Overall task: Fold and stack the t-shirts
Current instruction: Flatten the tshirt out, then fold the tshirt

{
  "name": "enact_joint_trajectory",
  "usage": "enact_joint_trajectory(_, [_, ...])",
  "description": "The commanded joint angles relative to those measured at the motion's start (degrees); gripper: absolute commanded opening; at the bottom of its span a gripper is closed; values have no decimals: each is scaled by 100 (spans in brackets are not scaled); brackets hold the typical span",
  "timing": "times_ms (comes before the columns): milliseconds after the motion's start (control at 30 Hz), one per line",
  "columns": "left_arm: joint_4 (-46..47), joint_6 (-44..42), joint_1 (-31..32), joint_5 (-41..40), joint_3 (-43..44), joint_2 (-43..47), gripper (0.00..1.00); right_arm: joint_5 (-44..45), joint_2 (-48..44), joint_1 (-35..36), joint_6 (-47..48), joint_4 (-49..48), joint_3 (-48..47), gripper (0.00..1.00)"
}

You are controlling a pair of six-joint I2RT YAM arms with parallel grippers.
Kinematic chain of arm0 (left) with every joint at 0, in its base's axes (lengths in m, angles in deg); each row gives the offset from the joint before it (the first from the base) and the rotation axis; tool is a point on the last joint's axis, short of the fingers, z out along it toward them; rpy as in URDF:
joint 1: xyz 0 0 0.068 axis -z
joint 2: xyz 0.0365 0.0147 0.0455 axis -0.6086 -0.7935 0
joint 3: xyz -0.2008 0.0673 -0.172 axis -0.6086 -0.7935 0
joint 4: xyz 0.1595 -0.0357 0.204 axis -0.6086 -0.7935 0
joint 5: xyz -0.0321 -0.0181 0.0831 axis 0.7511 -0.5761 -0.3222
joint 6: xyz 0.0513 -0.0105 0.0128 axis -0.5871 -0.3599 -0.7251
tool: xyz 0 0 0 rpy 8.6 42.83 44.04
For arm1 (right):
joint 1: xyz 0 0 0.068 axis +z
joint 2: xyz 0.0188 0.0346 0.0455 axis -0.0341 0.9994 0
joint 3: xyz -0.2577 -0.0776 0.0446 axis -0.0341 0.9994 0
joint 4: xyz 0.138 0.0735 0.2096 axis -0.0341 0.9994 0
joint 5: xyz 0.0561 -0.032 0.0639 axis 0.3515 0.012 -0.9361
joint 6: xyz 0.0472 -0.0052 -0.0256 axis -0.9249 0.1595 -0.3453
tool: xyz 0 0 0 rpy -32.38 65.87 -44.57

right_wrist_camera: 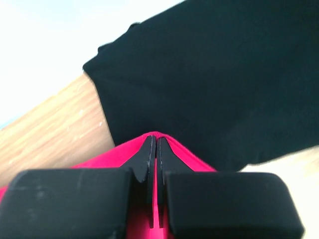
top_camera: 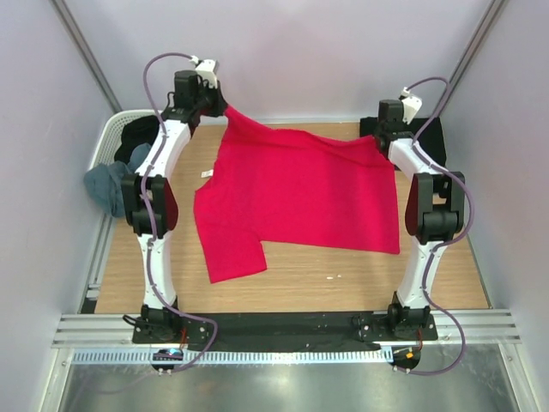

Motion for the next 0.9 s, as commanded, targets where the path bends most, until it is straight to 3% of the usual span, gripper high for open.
enact_joint_trajectory(0, [510,-428,10,671,-533,416,0,101,172,-306,-41,-104,-545,1])
enact_joint_trajectory(167, [546,-894,10,575,-440,321,0,171,655,-544,-350,117,-1125,1])
enact_joint_trajectory(400, [783,-781,-8,381,-105,-66,0,-110,1280,-624,-297,204,-1987,1])
enact_joint_trajectory(667, [950,-859,-8,706,-131,29,0,-260,1157,-624,-192,126,-1795,1])
enact_joint_trajectory(867, [924,-1184,-16,602,-1088,609,0,-347,701,-624,-113,-51,-1302,1])
